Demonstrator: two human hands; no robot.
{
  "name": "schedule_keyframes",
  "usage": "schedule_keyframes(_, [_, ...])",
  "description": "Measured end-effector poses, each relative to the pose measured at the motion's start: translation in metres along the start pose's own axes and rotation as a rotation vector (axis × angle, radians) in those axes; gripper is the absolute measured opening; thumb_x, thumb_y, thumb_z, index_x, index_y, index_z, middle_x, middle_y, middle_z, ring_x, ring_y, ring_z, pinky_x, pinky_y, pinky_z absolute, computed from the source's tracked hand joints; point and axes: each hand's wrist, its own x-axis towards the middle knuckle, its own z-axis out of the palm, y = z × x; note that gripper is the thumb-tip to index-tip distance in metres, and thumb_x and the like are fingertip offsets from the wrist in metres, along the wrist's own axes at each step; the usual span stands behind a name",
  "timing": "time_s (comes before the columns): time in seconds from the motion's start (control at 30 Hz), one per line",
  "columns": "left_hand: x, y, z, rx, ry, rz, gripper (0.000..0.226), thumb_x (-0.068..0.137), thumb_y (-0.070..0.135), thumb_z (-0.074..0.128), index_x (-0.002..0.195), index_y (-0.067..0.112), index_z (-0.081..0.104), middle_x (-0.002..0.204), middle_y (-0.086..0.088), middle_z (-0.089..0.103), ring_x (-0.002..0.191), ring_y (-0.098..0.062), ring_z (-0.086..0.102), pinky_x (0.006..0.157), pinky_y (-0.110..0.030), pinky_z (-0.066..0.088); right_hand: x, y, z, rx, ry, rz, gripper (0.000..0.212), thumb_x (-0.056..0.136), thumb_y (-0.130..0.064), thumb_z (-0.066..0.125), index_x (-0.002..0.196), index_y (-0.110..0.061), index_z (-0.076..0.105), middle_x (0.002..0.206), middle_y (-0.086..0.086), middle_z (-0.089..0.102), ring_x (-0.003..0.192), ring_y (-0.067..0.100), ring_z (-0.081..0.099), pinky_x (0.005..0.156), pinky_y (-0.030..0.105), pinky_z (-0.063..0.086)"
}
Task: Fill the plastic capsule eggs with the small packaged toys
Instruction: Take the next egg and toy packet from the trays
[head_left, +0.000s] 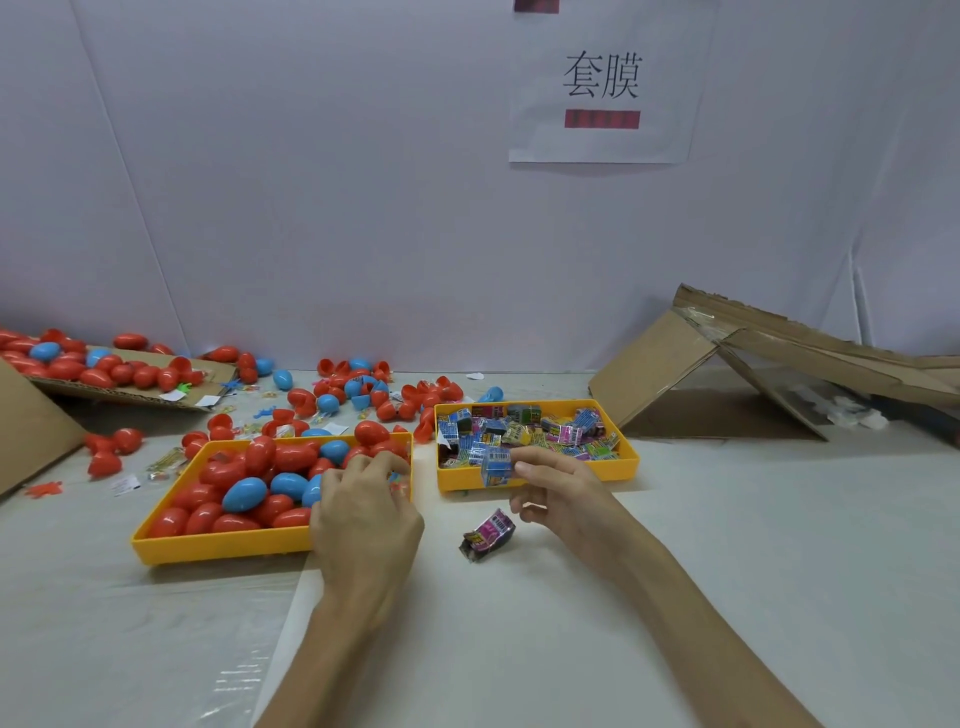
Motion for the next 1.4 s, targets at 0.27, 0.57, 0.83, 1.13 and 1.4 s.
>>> schedule_keyframes(0.27, [0.004, -0.006, 0.002, -0.128, -0.021, -0.028, 0.027, 0.091, 0.007, 0.068, 0.112, 0.023, 0.072, 0.117, -0.001, 0.069, 0.105, -0.022, 0.055, 0.082, -0.035, 0.053, 0.001, 0.001, -0.001, 0.007, 0.014, -0.018, 0.024, 0.092, -0.008, 0.064, 0.105, -0.023, 0.078, 0.087, -0.008, 0.073, 0.063, 0.017, 0.063, 0.059, 0.025, 0.049])
schedule_keyframes(0.57, [-0.005, 0.013, 0.003, -0.571, 0.068, 0.171, 0.026, 0.092, 0.009, 0.071, 0.116, 0.018, 0.069, 0.101, 0.018, 0.067, 0.09, 0.003, 0.063, 0.079, -0.002, 0.045, 0.0, 0.001, -0.001, 0.026, 0.001, -0.007, 0.026, 0.08, -0.019, 0.074, 0.104, -0.025, 0.08, 0.093, -0.003, 0.074, 0.065, 0.016, 0.064, 0.06, 0.024, 0.049])
schedule_keyframes(0.83, [-0.006, 0.018, 0.004, -0.883, -0.193, 0.073, 0.029, 0.093, 0.019, 0.071, 0.106, 0.044, 0.066, 0.104, 0.023, 0.07, 0.093, 0.005, 0.067, 0.074, -0.019, 0.058, 0.001, 0.002, -0.002, 0.018, -0.012, -0.009, 0.027, 0.078, -0.023, 0.073, 0.105, -0.025, 0.079, 0.086, -0.001, 0.071, 0.068, 0.015, 0.065, 0.06, 0.024, 0.05])
schedule_keyframes(1.13, [-0.003, 0.021, -0.01, -1.377, -0.491, -0.24, 0.03, 0.082, 0.038, 0.067, 0.11, 0.035, 0.077, 0.112, 0.001, 0.075, 0.101, -0.022, 0.074, 0.074, -0.028, 0.06, 0.001, 0.001, -0.001, 0.054, -0.003, -0.007, 0.026, 0.078, -0.021, 0.072, 0.103, -0.022, 0.08, 0.096, 0.004, 0.073, 0.065, 0.016, 0.063, 0.059, 0.025, 0.048])
schedule_keyframes(1.4, [-0.004, 0.023, -0.015, -1.468, -0.581, -0.224, 0.029, 0.09, 0.035, 0.06, 0.113, 0.038, 0.076, 0.115, 0.0, 0.074, 0.099, -0.019, 0.074, 0.076, -0.025, 0.059, 0.0, 0.0, -0.002, 0.074, 0.009, -0.01, 0.025, 0.077, -0.022, 0.072, 0.101, -0.02, 0.08, 0.097, 0.007, 0.071, 0.065, 0.017, 0.063, 0.06, 0.026, 0.048])
